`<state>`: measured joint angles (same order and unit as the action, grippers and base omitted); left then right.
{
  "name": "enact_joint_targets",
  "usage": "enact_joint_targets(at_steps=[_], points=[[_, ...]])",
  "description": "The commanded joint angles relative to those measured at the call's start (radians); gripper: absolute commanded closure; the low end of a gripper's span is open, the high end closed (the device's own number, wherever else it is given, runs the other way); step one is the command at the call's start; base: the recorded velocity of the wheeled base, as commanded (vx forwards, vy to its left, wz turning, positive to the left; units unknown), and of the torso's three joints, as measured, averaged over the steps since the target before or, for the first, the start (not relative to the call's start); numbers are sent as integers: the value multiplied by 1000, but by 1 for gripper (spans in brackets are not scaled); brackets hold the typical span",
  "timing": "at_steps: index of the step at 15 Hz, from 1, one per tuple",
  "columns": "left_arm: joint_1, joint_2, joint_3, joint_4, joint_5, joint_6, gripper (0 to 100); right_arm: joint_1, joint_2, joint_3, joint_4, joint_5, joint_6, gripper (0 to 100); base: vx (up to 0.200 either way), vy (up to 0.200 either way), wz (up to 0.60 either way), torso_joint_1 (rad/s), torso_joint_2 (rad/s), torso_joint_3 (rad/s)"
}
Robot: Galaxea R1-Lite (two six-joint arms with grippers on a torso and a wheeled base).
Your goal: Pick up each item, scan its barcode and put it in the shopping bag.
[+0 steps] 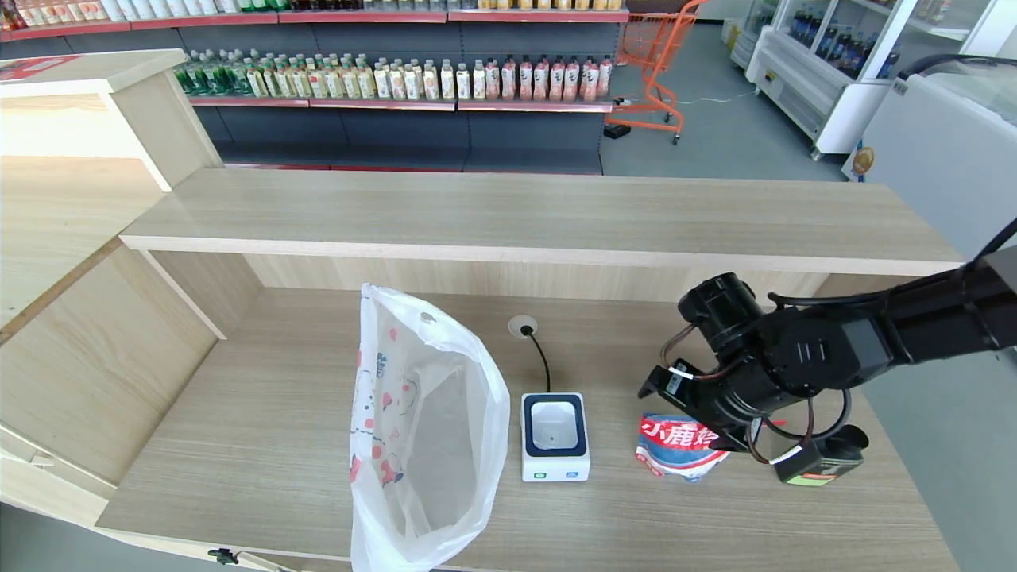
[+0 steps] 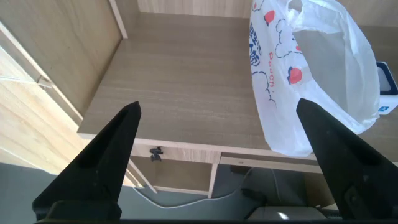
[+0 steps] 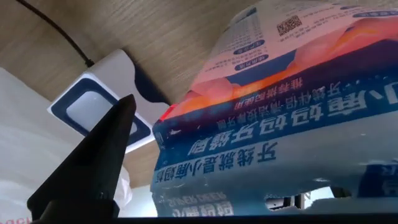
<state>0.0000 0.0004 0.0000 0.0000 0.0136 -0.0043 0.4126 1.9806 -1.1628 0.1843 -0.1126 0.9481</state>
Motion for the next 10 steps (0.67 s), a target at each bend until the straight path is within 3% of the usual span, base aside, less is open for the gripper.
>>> enact_joint_targets(at_steps=[1, 6, 7, 10], points=[[0, 0, 0, 0, 0, 0, 0, 2, 104, -11, -52, -15, -18, 0, 0, 0, 0, 0, 0, 0], [0, 0, 0, 0, 0, 0, 0, 6, 164, -11, -210, -16, -60, 0, 0, 0, 0, 0, 0, 0], [0, 0, 0, -2, 0, 0, 0, 5, 158, -9, -215, -16, -81, 100, 0, 0, 0, 0, 0, 0], [0, 0, 0, 0, 0, 0, 0, -1, 136, 6, -218, -18, -132, 100, 0, 0, 0, 0, 0, 0]])
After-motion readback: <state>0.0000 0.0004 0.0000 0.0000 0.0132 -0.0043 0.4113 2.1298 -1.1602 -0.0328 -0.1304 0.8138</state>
